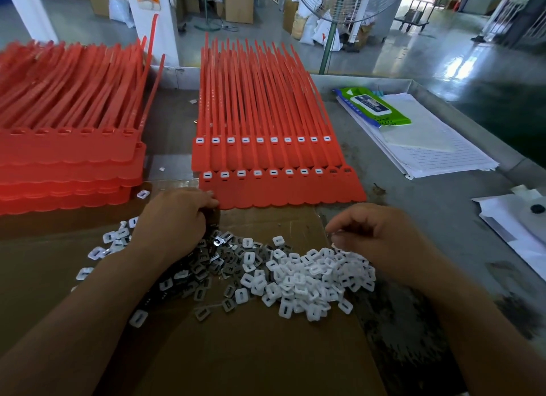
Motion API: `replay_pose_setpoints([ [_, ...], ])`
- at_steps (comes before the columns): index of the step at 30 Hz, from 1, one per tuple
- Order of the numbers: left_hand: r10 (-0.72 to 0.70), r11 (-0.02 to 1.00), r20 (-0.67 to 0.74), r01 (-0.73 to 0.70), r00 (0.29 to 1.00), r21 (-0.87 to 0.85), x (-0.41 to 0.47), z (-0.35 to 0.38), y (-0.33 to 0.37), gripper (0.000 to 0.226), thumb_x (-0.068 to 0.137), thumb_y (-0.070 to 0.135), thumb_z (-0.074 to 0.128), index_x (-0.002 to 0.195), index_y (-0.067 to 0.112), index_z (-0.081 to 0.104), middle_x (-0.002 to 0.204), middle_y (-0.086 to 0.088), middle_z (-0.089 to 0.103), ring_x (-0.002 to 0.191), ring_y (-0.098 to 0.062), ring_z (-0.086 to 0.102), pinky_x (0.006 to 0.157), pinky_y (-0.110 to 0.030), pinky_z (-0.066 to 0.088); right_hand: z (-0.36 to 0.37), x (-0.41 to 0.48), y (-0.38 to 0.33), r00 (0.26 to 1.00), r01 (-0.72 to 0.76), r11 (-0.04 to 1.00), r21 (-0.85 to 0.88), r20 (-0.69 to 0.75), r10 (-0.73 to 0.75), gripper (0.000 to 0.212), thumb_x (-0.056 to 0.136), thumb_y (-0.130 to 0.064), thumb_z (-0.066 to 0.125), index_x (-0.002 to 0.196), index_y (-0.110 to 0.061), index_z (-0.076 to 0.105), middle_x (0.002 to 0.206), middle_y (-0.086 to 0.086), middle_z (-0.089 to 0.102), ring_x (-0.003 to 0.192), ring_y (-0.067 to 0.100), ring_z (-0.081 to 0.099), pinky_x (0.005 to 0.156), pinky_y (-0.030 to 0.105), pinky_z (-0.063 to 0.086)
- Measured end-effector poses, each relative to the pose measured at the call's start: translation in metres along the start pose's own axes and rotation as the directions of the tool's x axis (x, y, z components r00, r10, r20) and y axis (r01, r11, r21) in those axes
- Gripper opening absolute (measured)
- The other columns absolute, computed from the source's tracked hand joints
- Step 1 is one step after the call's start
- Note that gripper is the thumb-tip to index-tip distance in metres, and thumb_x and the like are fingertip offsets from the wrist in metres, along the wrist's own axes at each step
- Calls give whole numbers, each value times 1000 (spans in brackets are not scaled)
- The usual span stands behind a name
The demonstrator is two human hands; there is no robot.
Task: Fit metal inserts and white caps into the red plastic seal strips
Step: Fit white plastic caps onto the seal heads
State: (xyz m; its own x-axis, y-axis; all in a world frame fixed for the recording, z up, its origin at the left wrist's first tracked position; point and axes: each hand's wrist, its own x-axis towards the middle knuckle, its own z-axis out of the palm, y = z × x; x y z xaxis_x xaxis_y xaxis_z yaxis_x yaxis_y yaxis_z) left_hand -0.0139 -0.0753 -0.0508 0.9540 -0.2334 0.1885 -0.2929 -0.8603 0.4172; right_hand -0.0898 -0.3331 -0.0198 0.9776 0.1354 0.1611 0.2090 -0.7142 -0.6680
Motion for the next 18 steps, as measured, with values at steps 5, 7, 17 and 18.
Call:
replay_pose_setpoints([
  [5,-1,1000,-6,1,1000,1,0,0,0,40,78,-5,48,108,15,66,124,2,58,118,-18,49,103,-32,32,5,4,4,996,-42,983,177,-73,56,36,79,0,66,77,-35,61,72,-17,69,60,-2,64,60,6,46],
  [7,0,1000,-6,0,1000,1,0,0,0,40,78,-5,48,108,15,66,124,2,58,119,-17,49,102,-30,32,6,3,6,993,-28,976,217,-102,51,38,78,4,66,75,-34,62,67,-16,69,59,-2,64,59,7,47],
  [17,-4,1000,-6,4,1000,-9,1,1,-1,41,77,-4,47,108,15,66,124,2,58,119,-17,48,102,-30,32,3,4,9,990,31,980,195,-139,-3,44,71,1,72,64,-43,66,72,-18,69,66,-2,64,63,7,47],
  [18,-3,1000,-4,3,1000,-7,1,1,-1,41,77,-4,47,108,15,66,124,2,58,119,-17,48,102,-30,32,1,4,10,991,13,980,197,-135,14,44,72,-1,72,63,-43,66,72,-19,69,66,-2,64,63,7,47],
])
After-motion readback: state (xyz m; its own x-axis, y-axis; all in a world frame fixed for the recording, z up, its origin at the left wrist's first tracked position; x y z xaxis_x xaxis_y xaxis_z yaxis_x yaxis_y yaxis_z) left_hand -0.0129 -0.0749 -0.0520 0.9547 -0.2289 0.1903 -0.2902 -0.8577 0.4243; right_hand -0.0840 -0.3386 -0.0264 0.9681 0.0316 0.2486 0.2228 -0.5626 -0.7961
